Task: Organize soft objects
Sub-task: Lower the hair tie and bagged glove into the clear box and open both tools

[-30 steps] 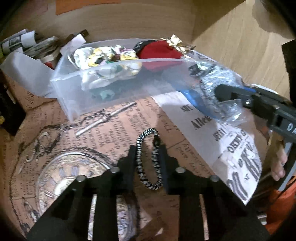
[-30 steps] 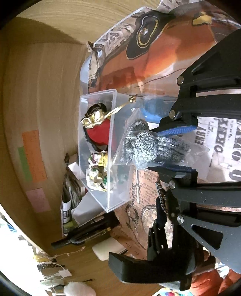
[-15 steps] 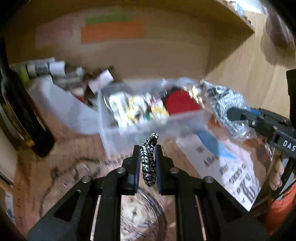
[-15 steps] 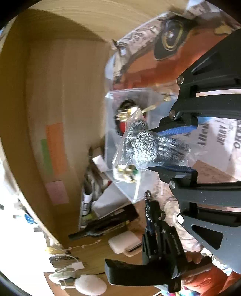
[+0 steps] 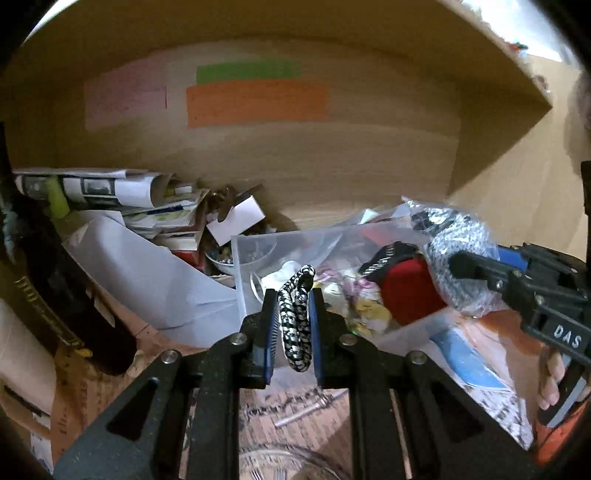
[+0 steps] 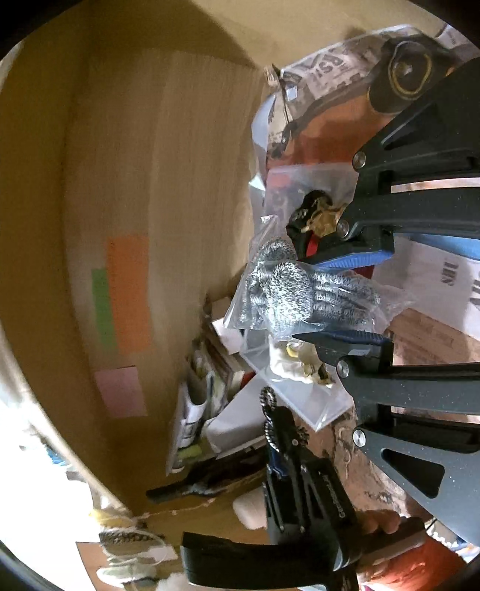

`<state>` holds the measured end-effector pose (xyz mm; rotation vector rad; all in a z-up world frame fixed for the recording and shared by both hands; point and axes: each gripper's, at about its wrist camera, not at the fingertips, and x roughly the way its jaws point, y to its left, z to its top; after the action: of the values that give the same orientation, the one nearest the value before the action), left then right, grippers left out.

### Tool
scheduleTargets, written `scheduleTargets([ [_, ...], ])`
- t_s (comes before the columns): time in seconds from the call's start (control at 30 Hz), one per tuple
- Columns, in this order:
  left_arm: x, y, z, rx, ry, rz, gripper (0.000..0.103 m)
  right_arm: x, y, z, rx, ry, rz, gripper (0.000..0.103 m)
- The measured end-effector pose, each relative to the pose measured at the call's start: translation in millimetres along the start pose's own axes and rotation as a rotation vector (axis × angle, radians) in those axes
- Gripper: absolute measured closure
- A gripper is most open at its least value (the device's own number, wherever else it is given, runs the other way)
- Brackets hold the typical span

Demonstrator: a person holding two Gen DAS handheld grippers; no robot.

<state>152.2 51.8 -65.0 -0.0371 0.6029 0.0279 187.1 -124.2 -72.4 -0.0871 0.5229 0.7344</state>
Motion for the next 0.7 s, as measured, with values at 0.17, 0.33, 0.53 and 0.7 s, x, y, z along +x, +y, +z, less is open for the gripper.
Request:
scheduleTargets([
  [0.17, 31, 3, -3, 0.004, 0.056, 0.001, 0.088, 33, 1, -4, -0.02, 0.077, -0.007, 0.077],
  [0.33, 49, 6, -7, 0.003, 0.101, -0.004, 0.068, 57, 2, -12, -0.04, 0.14, -0.013, 0.077],
  [0.53, 45, 9, -8, -0.002, 0.097, -0.037, 0.056, 60, 0, -15, -0.051, 0.165, -0.018, 0.066],
  [0.7, 27, 5, -8, 0.019, 0.052, -0.041, 0.041, 47, 1, -11, -0.057, 0.123, -0.02, 0.044],
])
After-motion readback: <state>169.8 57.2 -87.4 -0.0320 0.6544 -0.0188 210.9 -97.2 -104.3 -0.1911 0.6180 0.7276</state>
